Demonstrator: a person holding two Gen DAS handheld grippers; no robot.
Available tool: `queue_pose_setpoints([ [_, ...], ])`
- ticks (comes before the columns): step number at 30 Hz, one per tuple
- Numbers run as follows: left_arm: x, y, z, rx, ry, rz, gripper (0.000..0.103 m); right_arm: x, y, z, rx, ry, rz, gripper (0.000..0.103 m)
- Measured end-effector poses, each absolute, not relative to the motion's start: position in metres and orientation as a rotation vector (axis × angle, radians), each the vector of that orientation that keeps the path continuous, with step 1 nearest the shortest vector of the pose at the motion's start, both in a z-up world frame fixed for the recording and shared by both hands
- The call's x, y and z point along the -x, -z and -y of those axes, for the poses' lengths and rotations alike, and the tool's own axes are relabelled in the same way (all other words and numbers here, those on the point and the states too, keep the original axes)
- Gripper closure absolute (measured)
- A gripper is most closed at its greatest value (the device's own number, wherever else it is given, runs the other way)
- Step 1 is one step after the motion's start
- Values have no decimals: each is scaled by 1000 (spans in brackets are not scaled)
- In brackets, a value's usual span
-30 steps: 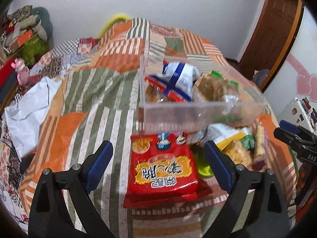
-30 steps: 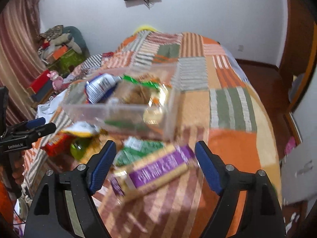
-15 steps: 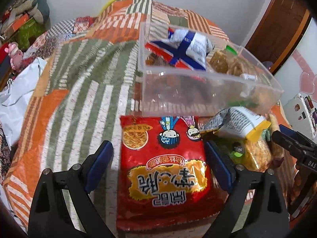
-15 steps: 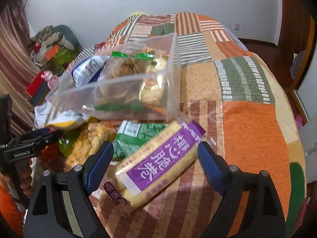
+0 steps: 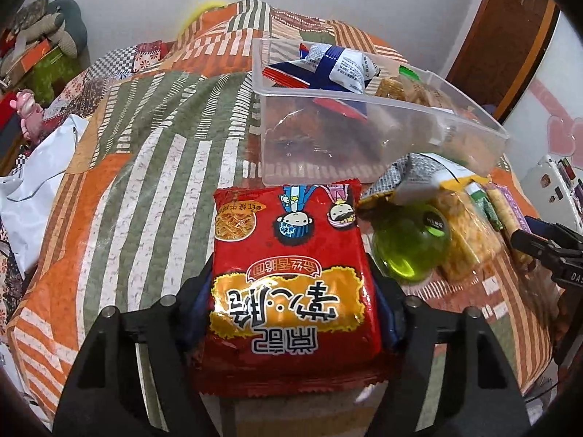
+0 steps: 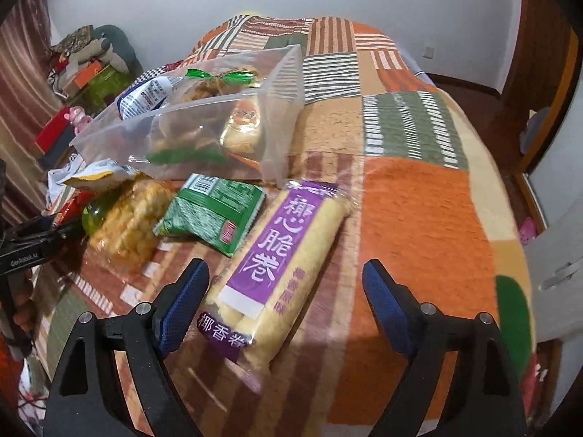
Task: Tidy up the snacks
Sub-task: 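Grasp the red noodle-snack bag with the left tool while the right tool grasps the purple coconut roll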
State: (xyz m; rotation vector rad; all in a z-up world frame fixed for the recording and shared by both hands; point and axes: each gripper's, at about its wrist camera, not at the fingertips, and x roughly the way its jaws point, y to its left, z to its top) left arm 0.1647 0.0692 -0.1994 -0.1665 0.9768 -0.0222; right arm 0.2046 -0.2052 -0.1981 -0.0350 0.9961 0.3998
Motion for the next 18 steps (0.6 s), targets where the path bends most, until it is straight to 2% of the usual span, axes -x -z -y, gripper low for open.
queue_pose_setpoints([
  [2, -159, 197, -69, 179, 25, -970, 36, -204, 195, 212, 18, -395, -996, 21],
  [6, -151, 192, -71, 192, 15, -959, 36, -210, 193, 217, -29, -399, -991, 35],
  [9, -145, 186, -72, 201, 9, -944, 36, -220, 198, 213, -37, -402, -1002, 40],
  [14, -136, 176, -72, 192, -10, -916, 36, -227, 206, 196, 44, -383, -1010, 41],
  [15, -134, 174, -72, 193, -11, -912, 36, -227, 206, 194, 53, -386, -1008, 46],
  [18, -132, 168, -74, 207, -9, -897, 36, -227, 205, 196, 52, -390, -1005, 53],
])
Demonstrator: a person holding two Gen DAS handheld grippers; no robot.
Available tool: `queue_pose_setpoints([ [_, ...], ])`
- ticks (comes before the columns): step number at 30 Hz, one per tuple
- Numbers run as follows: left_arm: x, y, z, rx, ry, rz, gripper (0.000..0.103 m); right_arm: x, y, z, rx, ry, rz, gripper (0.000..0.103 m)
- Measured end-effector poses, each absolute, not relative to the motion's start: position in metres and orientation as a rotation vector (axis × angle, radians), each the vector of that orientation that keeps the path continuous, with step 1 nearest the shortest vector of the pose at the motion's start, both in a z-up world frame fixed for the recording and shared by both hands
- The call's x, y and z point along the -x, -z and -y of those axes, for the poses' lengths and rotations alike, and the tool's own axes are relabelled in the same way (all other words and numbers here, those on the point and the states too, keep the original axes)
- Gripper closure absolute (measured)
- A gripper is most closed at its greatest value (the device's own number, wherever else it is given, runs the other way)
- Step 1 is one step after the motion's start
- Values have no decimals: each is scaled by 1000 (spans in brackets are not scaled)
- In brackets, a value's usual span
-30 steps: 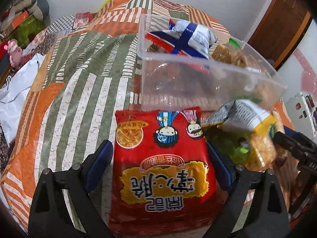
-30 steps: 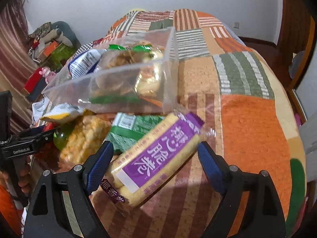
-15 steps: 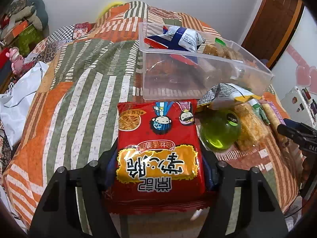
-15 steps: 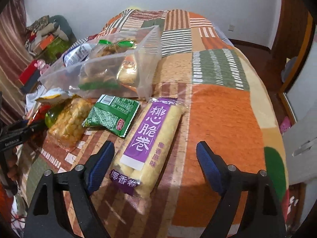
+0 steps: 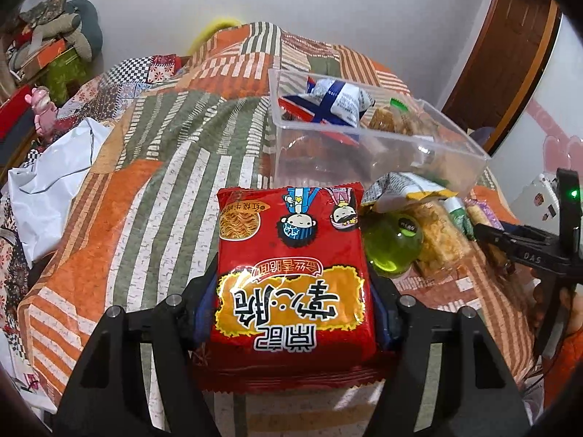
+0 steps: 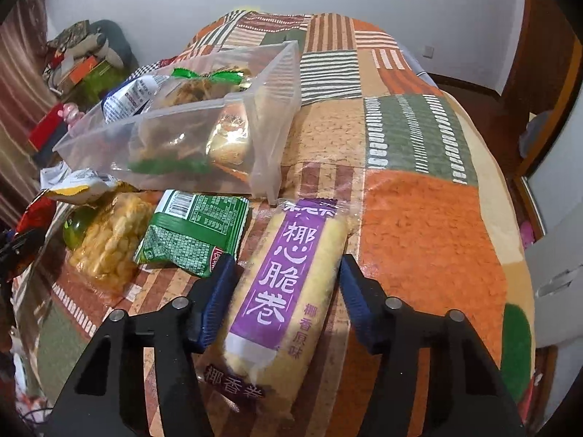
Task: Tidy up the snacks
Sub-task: 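Grasp the red noodle-snack bag with the left tool while the right tool grasps the purple coconut roll, then lift both snacks over the clear box and release them inside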
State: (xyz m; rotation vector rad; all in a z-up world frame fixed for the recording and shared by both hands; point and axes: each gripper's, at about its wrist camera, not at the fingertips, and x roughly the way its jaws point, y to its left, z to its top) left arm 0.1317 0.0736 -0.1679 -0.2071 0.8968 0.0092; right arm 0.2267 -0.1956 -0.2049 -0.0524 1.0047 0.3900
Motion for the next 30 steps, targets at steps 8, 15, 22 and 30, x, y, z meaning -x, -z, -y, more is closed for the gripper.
queue_pose_setpoints([
  [8, -129, 144, -73, 208, -2, -835, 36, -213, 195, 218, 31, -361, -975, 61],
  [15, -137, 120, -70, 200, 11, -779, 36, -208, 165, 227, -43, -376, -902, 61],
  [22, -157, 97, -56, 179, 46, -725, 36, -212, 128, 217, -56, -416, -789, 61],
  [30, -185, 79, -38, 162, 81, -690, 36, -226, 107, 201, -71, -462, -701, 61],
])
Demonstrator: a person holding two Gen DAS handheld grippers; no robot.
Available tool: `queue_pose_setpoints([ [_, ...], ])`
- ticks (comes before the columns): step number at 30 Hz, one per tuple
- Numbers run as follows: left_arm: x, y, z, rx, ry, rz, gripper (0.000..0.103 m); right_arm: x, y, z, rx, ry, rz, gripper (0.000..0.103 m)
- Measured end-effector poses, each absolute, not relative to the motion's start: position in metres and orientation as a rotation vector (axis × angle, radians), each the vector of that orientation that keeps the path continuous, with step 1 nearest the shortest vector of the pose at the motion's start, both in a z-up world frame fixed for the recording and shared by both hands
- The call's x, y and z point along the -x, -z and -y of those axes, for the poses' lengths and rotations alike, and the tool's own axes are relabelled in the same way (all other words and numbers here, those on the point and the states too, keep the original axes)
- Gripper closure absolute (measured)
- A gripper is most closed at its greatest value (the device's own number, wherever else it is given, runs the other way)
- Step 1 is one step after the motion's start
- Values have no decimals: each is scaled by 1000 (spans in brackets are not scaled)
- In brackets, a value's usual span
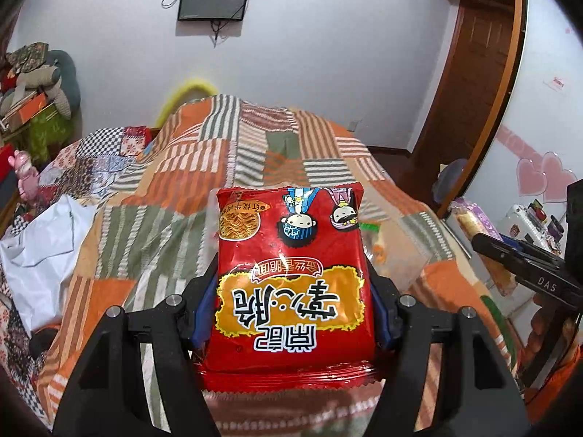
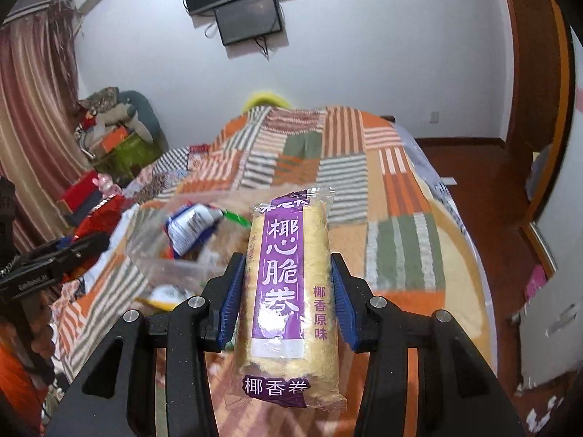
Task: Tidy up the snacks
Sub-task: 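Lift both snacks over the clear box and release them inside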
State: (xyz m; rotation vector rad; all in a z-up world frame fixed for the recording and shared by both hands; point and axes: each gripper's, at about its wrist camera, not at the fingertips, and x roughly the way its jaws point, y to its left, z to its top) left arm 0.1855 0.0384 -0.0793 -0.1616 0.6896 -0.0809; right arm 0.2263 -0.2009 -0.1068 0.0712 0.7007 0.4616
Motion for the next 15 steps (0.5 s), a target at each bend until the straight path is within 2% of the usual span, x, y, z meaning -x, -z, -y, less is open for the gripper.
queue_pose_setpoints([
  [15, -256, 93, -16, 207, 135, -767, 36, -269, 113, 171, -93, -497, -698, 61],
])
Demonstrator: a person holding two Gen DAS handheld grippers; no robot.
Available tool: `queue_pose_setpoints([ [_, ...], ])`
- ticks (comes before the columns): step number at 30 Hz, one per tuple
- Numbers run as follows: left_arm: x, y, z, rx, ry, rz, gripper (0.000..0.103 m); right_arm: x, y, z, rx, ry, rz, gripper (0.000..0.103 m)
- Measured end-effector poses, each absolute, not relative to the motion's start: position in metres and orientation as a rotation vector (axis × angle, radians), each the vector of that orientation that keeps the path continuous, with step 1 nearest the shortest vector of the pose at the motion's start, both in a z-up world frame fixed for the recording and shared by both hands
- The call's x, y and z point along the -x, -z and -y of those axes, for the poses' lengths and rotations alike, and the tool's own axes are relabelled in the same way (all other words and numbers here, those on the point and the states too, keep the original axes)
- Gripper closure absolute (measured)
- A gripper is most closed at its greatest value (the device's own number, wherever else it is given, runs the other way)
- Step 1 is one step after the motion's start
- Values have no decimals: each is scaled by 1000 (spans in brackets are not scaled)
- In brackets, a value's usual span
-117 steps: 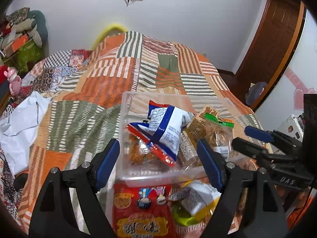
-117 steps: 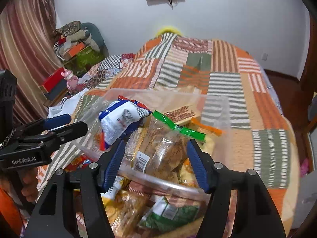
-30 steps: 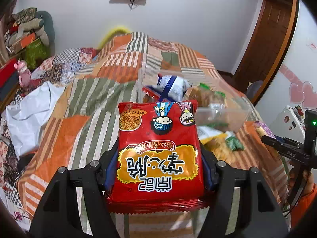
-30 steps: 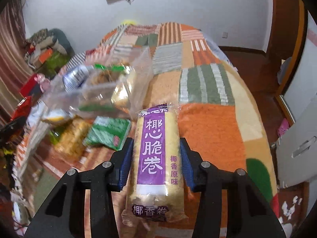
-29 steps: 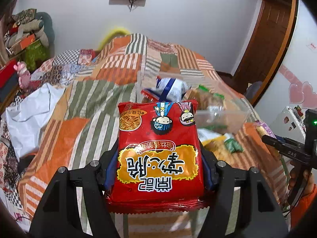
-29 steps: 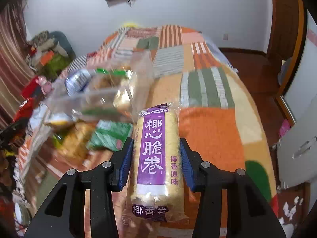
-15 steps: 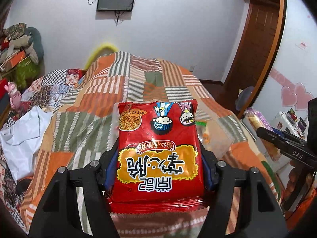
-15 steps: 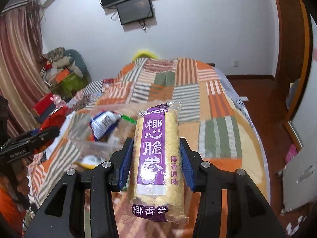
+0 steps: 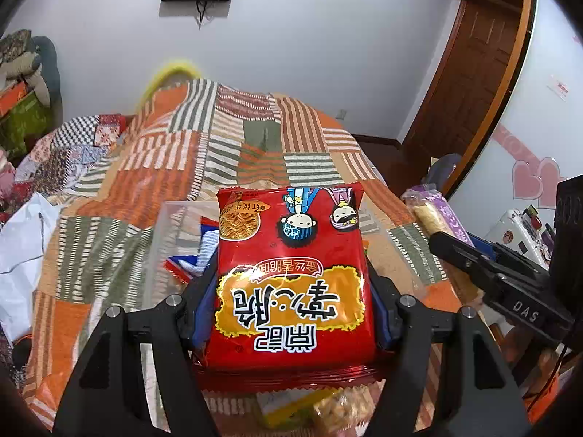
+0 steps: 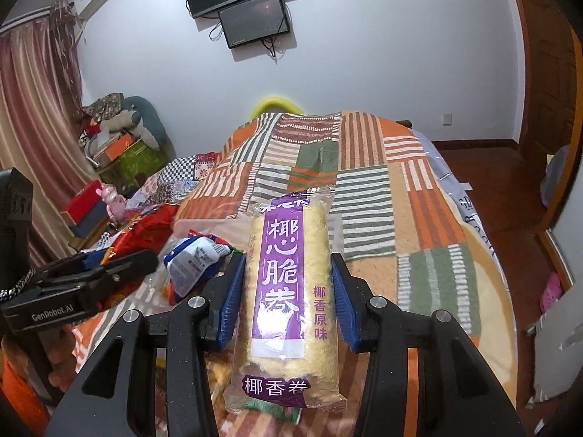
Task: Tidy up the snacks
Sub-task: 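Lift both snacks over the clear box and release them inside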
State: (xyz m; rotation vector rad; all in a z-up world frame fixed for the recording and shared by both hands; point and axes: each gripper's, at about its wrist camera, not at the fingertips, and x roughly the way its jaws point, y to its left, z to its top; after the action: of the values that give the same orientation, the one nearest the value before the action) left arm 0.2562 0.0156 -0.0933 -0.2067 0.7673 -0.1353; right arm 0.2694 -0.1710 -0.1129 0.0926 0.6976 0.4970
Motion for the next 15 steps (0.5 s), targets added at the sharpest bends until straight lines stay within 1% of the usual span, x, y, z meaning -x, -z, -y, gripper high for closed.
queue_pose_setpoints([
  [15, -309, 125, -11, 250, 129, -877, 36, -309, 141, 154, -105, -502, -801, 61],
])
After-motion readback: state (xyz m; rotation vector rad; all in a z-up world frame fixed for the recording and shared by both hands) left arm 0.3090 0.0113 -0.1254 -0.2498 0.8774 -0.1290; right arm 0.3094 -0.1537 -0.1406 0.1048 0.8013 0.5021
